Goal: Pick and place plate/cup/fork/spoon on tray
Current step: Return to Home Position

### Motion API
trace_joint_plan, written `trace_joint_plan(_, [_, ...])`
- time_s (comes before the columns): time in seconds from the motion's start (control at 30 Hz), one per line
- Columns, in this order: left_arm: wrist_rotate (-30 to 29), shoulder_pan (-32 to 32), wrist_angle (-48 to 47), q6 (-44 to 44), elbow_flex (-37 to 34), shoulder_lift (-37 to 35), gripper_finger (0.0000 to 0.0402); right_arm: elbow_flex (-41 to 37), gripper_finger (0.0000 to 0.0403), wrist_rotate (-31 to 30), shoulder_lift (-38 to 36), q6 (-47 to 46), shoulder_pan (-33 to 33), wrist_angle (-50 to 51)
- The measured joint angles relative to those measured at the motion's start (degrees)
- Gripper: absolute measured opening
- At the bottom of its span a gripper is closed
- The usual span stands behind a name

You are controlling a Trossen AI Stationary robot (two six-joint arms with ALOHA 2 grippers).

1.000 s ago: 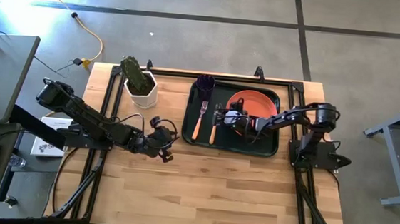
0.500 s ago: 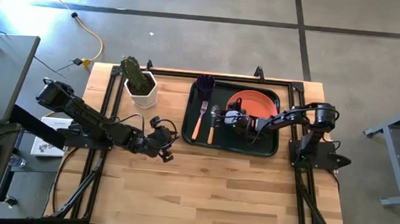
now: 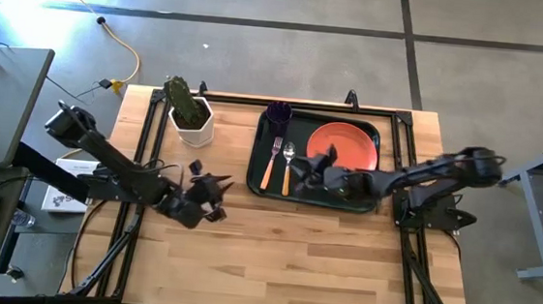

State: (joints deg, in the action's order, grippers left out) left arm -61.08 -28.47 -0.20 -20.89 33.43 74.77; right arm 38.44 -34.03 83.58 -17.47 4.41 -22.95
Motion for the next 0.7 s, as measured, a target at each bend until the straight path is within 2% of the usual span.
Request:
trace_joint_plan(0.13, [-7.2,-4.5,1.1,0.3,-0.2,-2.9,0.0076,0.0,0.0128,0.7,-8.8,5.3,5.8,9.0])
trace_joint_plan(0.2, [-10.6,-6.1,7.1,3.1,-2.1,-3.5,0.0076,0.0,0.0112,3.9,-13.0,8.2,8.8,11.2])
trace_joint_plan(0.27, [-10.8,-6.9,15.3,7.9,-5.1,-3.5,0.0076,0.0,0.0095,8.9,-16.8,11.8,11.9,11.6])
trace_joint_plan(0.37, [-5.0,-6.1,33.0,16.4,-10.5,-3.5,0.0076,0.0,0.0067,13.1,-21.9,16.2,16.2,11.8])
trace_joint_plan(0.5, [10.7,-3.2,54.4,25.7,-16.6,-3.5,0.0074,0.0,0.0020,8.0,-28.8,16.9,20.4,16.0])
trace_joint_plan(0.53, [13.0,-2.6,58.0,27.7,-17.3,-3.5,0.0072,0.0,0.0010,6.8,-30.5,17.5,21.2,17.4])
trace_joint_plan(0.6, [12.9,-1.7,63.2,32.9,-18.0,-3.9,0.0067,0.0,0.0006,4.8,-34.1,18.8,22.5,19.5])
trace_joint_plan(0.7, [8.5,0.6,67.8,43.2,-18.0,-7.7,0.0057,0.0,0.0009,2.5,-39.7,20.2,22.6,22.5])
